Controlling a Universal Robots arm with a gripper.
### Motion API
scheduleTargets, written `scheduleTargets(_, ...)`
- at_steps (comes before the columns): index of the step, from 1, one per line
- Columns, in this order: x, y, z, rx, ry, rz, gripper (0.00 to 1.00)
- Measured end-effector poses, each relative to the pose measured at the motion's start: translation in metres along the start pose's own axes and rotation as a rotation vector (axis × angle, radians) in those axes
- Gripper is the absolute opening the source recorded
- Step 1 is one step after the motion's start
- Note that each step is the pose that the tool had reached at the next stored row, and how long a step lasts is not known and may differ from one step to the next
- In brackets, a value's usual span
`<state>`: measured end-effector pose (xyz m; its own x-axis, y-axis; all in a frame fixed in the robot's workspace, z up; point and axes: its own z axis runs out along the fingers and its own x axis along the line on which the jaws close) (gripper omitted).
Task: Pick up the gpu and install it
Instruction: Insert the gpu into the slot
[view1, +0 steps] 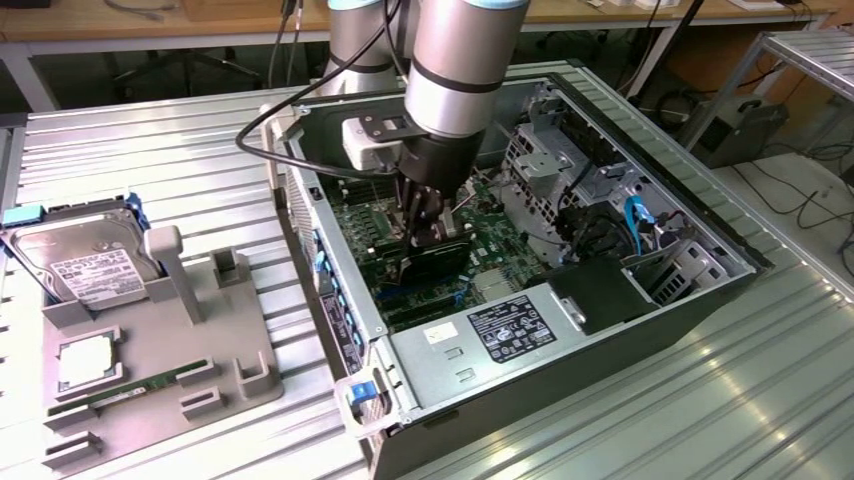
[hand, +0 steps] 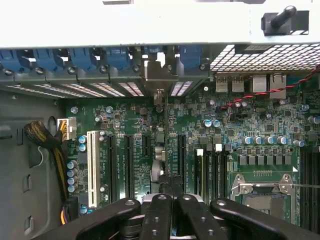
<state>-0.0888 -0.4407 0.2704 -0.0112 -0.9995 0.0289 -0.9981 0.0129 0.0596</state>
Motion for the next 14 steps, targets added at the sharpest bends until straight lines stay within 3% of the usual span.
scheduleTargets(14,0.0032,-0.0001,0.0022,-0.0001,0.0002,-0.001,0.11)
